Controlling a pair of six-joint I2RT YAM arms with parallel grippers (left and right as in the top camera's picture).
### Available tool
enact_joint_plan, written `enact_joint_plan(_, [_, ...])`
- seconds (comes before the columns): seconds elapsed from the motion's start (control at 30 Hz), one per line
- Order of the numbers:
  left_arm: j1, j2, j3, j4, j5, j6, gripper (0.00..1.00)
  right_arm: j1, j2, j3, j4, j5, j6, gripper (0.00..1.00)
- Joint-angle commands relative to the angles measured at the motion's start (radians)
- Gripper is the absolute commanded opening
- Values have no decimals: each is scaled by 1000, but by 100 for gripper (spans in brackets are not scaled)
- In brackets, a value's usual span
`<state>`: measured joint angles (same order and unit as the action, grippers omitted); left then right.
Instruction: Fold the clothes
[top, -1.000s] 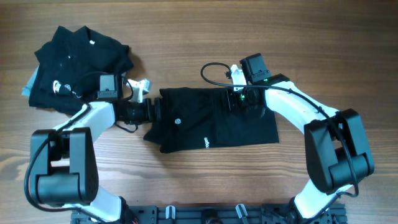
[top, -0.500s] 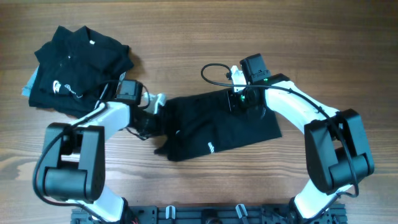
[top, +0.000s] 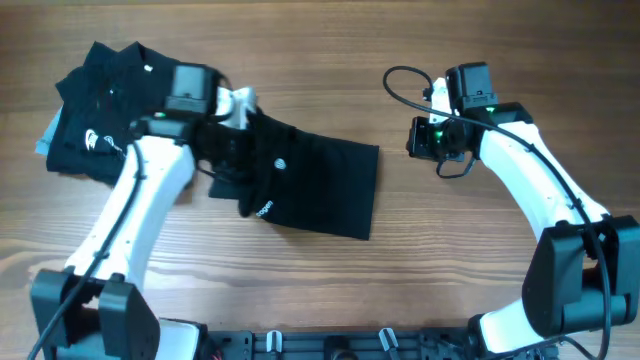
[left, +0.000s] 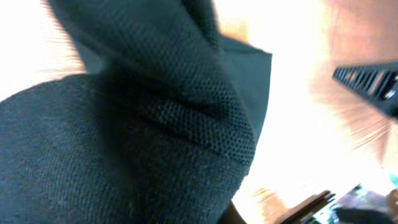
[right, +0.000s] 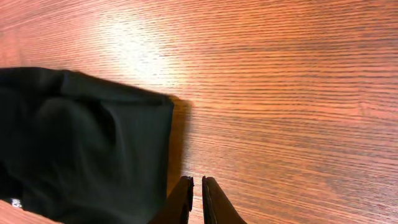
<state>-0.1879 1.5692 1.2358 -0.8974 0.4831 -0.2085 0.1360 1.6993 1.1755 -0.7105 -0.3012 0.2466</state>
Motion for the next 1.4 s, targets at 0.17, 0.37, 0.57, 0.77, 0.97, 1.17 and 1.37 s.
enact_joint_plan(0.17, [-265, 172, 8, 163, -177, -199, 9, 0, -8, 17, 2, 18, 15, 11])
enact_joint_plan(0.37, [-369, 205, 8, 279, -183, -268, 19, 0, -8, 16, 3, 18, 15, 11])
enact_joint_plan(0.57, [-434, 219, 8, 363, -188, -324, 49, 0, -8, 16, 2, 17, 15, 16])
enact_joint_plan(0.77, [-437, 215, 10, 376, -113, -331, 48, 1, -8, 16, -8, -21, 0, 33])
enact_joint_plan(0.97, [-403, 186, 16, 473, -35, -336, 37, 3, -8, 16, -19, 28, 7, 43])
enact_joint_plan(1.17, [-444, 187, 15, 499, -39, -346, 35, 1, -8, 16, -23, 55, 16, 44])
enact_joint_plan(1.37, [-386, 155, 16, 386, -38, -295, 46, 1, -9, 16, -33, -22, -60, 46])
